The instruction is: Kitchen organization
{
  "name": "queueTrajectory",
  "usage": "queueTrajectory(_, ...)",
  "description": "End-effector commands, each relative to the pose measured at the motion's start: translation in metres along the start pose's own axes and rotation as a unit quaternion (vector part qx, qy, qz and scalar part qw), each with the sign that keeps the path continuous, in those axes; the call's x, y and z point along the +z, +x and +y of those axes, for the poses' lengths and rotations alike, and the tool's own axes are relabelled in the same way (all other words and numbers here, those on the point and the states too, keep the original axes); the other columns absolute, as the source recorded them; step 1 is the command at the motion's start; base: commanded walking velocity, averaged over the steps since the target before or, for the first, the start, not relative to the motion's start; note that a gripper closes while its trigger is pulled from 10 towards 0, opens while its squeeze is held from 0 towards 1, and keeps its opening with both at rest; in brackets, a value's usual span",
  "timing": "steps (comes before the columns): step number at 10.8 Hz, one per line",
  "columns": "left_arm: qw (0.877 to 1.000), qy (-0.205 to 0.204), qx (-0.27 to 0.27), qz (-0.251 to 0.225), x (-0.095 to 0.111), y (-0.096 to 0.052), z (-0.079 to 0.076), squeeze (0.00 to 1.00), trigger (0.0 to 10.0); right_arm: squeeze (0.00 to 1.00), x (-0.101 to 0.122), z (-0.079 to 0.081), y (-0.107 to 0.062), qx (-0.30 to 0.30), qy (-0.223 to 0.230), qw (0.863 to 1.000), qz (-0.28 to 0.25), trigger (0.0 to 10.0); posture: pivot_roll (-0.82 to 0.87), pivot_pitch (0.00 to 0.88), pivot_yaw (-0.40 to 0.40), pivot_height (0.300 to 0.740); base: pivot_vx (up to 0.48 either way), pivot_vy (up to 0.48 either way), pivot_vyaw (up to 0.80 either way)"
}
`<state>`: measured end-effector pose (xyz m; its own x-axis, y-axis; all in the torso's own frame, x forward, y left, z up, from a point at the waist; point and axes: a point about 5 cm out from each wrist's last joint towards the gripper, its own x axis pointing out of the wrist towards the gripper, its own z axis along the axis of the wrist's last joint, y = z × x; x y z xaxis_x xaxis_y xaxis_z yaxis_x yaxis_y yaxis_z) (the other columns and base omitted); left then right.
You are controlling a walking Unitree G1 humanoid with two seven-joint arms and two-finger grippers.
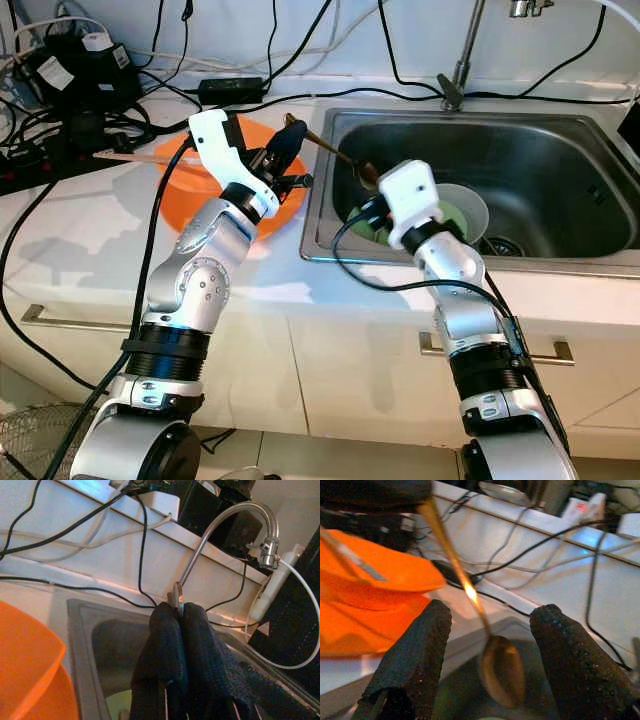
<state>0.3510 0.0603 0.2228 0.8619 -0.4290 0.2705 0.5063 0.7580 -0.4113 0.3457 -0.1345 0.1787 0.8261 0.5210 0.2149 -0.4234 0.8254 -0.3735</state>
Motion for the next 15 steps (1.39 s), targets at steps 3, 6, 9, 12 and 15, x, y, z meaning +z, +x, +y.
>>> queueTrajectory(3, 0.999, 0.013, -0.021, 0.025, -0.008, -0.003, -0.004, 0.00, 10.0, 0.00, 0.007, 0.010, 0.006, 0.018, -0.004, 1.000, -0.018, 10.0, 0.05, 0.000, 0.058, 0.740, 0.000, 0.000, 0.00)
queueTrajectory(6, 0.998, 0.023, -0.044, 0.038, -0.010, -0.004, -0.009, 0.00, 10.0, 0.00, 0.005, 0.009, 0.008, 0.014, -0.014, 1.000, -0.012, 10.0, 0.06, 0.000, 0.058, 0.740, 0.000, 0.000, 0.00)
queueTrajectory(9, 0.996, 0.023, -0.066, 0.046, -0.010, -0.005, -0.014, 0.00, 10.0, 0.00, -0.001, 0.006, 0.008, -0.008, -0.020, 1.000, 0.005, 10.0, 0.06, 0.000, 0.060, 0.740, 0.000, 0.000, 0.00)
queueTrajectory(12, 0.995, 0.023, -0.086, 0.054, -0.011, -0.007, -0.018, 0.00, 10.0, 0.00, -0.005, 0.001, 0.008, -0.031, -0.031, 0.999, 0.017, 10.0, 0.07, 0.000, 0.062, 0.740, 0.000, 0.000, 0.00)
queueTrajectory(15, 0.992, 0.023, -0.102, 0.065, -0.012, -0.010, -0.021, 0.00, 10.0, 0.00, -0.010, -0.004, 0.010, -0.059, -0.045, 0.997, 0.034, 10.0, 0.07, 0.000, 0.062, 0.740, 0.000, 0.000, 0.00)
